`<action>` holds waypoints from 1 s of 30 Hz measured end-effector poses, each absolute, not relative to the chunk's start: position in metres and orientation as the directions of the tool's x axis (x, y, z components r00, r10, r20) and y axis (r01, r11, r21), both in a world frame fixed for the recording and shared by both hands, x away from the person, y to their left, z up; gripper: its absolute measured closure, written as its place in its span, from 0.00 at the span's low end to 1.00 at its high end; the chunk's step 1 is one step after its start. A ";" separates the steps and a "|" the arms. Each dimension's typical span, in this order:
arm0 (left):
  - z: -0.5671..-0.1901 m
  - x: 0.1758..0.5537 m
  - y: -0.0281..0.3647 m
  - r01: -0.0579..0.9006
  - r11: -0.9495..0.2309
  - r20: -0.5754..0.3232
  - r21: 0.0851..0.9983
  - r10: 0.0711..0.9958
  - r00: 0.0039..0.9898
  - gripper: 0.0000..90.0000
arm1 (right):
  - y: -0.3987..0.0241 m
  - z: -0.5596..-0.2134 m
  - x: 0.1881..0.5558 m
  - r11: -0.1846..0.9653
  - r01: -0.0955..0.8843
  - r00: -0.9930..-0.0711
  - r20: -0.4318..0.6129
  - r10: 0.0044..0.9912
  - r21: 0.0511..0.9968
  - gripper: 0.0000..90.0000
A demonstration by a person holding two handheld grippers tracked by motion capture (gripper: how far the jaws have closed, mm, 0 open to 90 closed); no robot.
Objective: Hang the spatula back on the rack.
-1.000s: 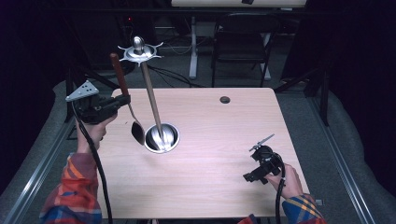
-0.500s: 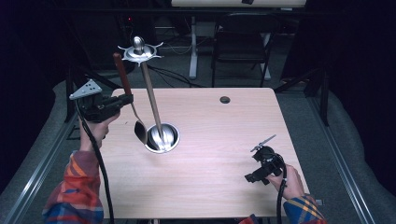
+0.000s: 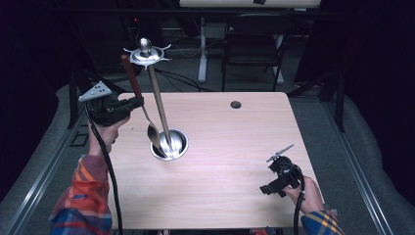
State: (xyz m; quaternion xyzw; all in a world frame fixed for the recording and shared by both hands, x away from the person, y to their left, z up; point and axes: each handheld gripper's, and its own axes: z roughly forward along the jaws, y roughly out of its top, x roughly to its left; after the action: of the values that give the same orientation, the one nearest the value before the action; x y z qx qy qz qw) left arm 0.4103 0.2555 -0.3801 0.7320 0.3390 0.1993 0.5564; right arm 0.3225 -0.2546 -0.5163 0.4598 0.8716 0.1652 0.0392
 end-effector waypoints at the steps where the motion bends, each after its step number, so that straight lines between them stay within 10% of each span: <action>1: -0.380 0.410 0.256 0.274 -0.151 -0.085 0.950 0.718 0.691 0.93 | -0.255 -0.516 0.322 0.522 0.789 -0.574 0.084 0.815 0.324 0.10; 30: -0.385 0.403 0.256 0.236 -0.180 -0.004 0.955 0.787 0.617 0.90 | -0.250 -0.515 0.325 0.545 0.777 -0.595 0.087 0.799 0.314 0.10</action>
State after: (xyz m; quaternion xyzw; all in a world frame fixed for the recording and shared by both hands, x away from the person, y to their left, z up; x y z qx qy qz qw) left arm 0.4027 0.2560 -0.3849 0.7236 0.3534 0.2579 0.5338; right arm 0.3246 -0.2498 -0.5154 0.4487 0.8783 0.1617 0.0332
